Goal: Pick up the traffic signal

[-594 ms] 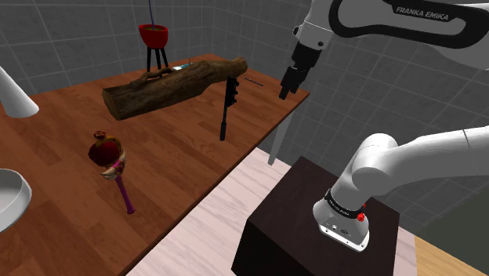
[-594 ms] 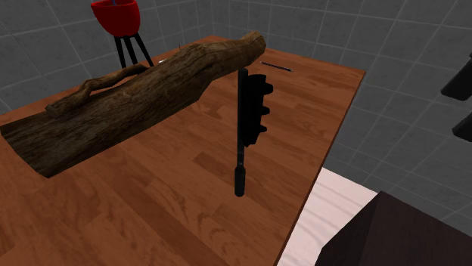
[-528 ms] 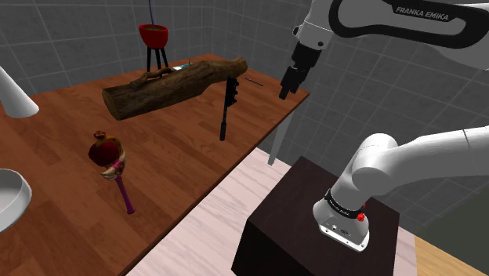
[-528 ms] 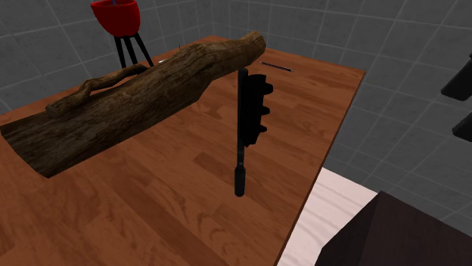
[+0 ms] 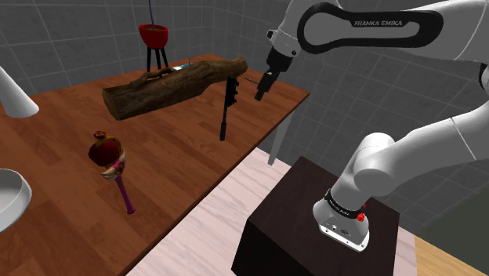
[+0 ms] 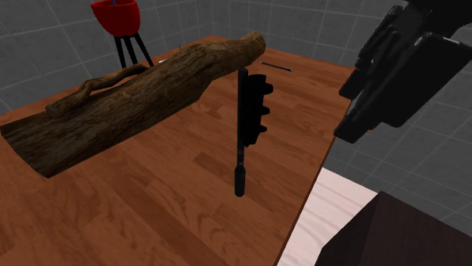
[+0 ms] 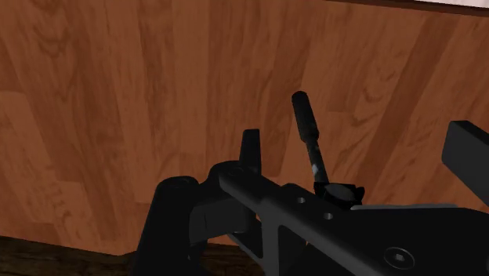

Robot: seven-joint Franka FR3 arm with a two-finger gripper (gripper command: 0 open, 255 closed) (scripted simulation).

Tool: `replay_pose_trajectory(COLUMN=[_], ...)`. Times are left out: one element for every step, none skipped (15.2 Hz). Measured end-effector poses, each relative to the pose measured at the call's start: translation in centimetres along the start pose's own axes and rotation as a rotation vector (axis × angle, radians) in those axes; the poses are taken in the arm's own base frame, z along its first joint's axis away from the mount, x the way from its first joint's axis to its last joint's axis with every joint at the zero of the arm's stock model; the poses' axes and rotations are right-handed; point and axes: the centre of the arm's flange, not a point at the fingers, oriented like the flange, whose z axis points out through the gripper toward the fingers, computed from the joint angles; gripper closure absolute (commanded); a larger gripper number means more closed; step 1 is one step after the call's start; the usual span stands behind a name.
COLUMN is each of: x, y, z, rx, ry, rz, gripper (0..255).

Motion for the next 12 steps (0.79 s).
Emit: replay_pose_trajectory(x=[0.9,1.5,2.4,3.0,4.0,5.2,5.6,6.0,6.1,6.1,6.1,6.0], y=[-0.2,-0.4,-0.5,-1.0,-1.4,-1.3,-1.6,-1.8,-1.8,-1.8,-1.8,-1.9], z=[0.6,1.3,1.8,2.3,3.1,3.6,4.0,4.3,4.8,5.3,5.8,6.4], rx=[-0.003,-0.006,-0.009,-0.013,-0.015,-0.018,-0.021,-0.022,-0.022,-0.023,-0.023,-0.023], ry=[0.017,0.034,0.051,0.068,0.085,0.103,0.115,0.122,0.125,0.127,0.127,0.128], rz=[-0.031,-0.061,-0.091,-0.122,-0.152,-0.182,-0.203,-0.214,-0.219,-0.222,-0.223,-0.224], gripper=[0,0,0,0,0,0,0,0,0,0,0,0])
